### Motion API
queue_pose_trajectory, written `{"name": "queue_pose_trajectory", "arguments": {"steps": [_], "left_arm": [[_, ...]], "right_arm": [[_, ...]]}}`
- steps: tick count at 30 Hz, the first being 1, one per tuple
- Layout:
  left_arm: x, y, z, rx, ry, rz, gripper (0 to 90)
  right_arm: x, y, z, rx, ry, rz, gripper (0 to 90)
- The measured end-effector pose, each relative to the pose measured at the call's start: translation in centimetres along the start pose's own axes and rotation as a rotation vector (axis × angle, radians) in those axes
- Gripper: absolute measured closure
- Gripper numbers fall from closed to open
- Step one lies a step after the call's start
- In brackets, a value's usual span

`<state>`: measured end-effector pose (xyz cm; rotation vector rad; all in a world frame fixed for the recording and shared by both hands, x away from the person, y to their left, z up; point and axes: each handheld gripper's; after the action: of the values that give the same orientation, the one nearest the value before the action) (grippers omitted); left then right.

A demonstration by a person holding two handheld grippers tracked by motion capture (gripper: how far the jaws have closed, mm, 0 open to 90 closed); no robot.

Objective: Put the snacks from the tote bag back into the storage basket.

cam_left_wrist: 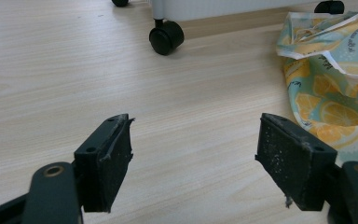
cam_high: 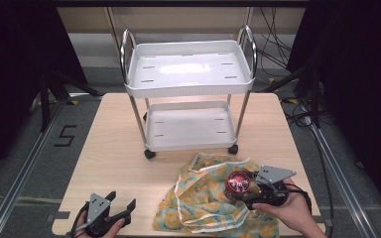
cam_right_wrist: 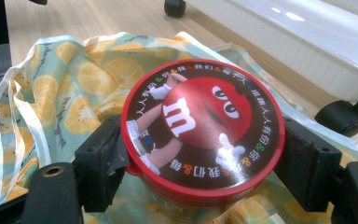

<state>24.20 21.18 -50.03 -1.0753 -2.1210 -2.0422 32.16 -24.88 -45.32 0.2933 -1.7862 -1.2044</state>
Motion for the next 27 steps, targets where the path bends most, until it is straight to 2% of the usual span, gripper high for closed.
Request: {"name": "queue_pose_trajectory", "arguments": {"steps": [4,5,8,9,11,14,23,24,25,27], "left_arm": [[0.0,0.0,0.0,0.001,0.005,0.003,25.8],[0.1,0.0,0.0,-0.001,0.005,0.007,25.9],[-0.1,0.0,0.0,0.006,0.000,-0.004,25.9],[-0.1,0.0,0.0,0.006,0.000,-0.004,25.8],[0.1,0.0,0.0,-0.004,0.006,0.012,25.8],[0.1,0.0,0.0,0.001,0.005,0.010,25.8],[-0.1,-0.1,0.0,0.006,-0.010,0.003,25.8],[0.0,-0.1,0.0,0.000,-0.008,0.012,25.8],[0.0,0.0,0.1,-0.002,-0.006,0.013,25.8],[-0.1,-0.1,0.0,0.007,-0.011,-0.003,25.8]], "right_arm": [[-0.1,0.2,-0.2,0.022,0.013,-0.016,26.0],[-0.1,0.2,0.0,-0.008,0.007,-0.010,26.0],[-0.2,0.4,-0.2,0.022,0.010,-0.017,26.0],[-0.2,0.5,-0.2,0.014,0.005,-0.014,26.0],[-0.2,0.7,-0.2,0.021,0.010,-0.022,26.0],[-0.3,0.9,-0.2,0.029,0.007,-0.030,26.0],[-0.2,1.4,-0.2,0.027,0.006,-0.035,26.0],[-0.1,1.5,-0.1,0.004,0.001,-0.025,26.0],[-0.2,1.6,-0.3,0.027,0.005,-0.040,26.0],[-0.2,1.7,-0.3,0.027,0.008,-0.040,26.0]]}}
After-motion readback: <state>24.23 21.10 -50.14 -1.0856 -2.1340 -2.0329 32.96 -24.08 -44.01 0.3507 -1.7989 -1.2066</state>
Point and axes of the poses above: each handheld gripper's, and its own axes: x roughly backward along the jaws, y roughly out of its top, z roughly to its left, and after that the axes turned 7 degrees about -y, right-handed
